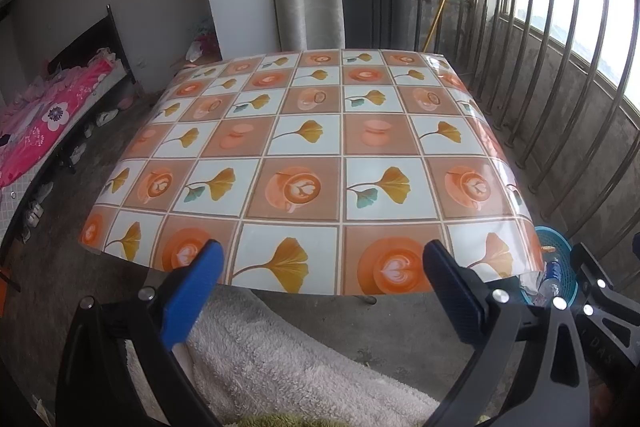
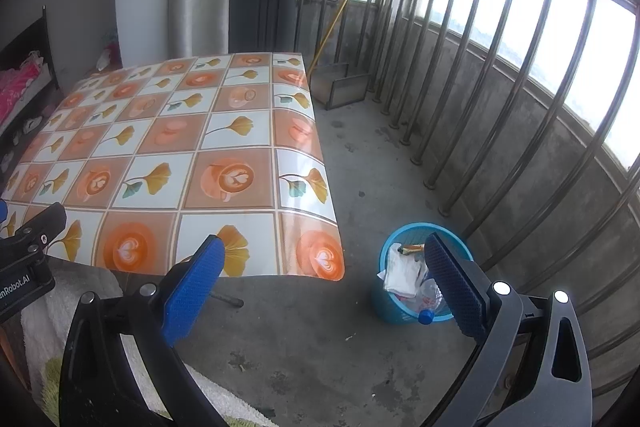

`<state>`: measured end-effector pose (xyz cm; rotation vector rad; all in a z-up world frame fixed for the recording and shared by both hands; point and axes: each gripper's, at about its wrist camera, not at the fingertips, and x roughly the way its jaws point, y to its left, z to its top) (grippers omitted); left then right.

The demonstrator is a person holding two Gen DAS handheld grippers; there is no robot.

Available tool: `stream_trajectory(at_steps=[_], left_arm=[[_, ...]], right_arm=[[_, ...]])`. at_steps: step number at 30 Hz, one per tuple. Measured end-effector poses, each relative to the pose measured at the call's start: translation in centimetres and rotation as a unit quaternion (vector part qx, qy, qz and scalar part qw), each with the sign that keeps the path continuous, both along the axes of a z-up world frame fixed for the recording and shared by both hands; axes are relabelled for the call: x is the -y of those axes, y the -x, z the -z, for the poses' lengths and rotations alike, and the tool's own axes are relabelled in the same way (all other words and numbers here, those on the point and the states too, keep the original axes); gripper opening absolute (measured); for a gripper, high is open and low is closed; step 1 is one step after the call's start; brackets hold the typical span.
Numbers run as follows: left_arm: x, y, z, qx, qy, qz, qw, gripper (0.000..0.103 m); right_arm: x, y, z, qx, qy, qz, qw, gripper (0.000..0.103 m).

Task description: Collect trash

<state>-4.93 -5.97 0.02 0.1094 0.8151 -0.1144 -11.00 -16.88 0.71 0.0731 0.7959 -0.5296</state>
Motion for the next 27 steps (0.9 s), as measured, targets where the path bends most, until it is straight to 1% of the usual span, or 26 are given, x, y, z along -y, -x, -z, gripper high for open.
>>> stream_trajectory(at_steps=[27], left_arm=[[0.07,-0.15,0.08,-0.003,-0.002,0.001,1.0000,0.098]], right_arm=[[-0.01,-0.07,-0.03,0.000,0.001,0.000,1.000,0.096]])
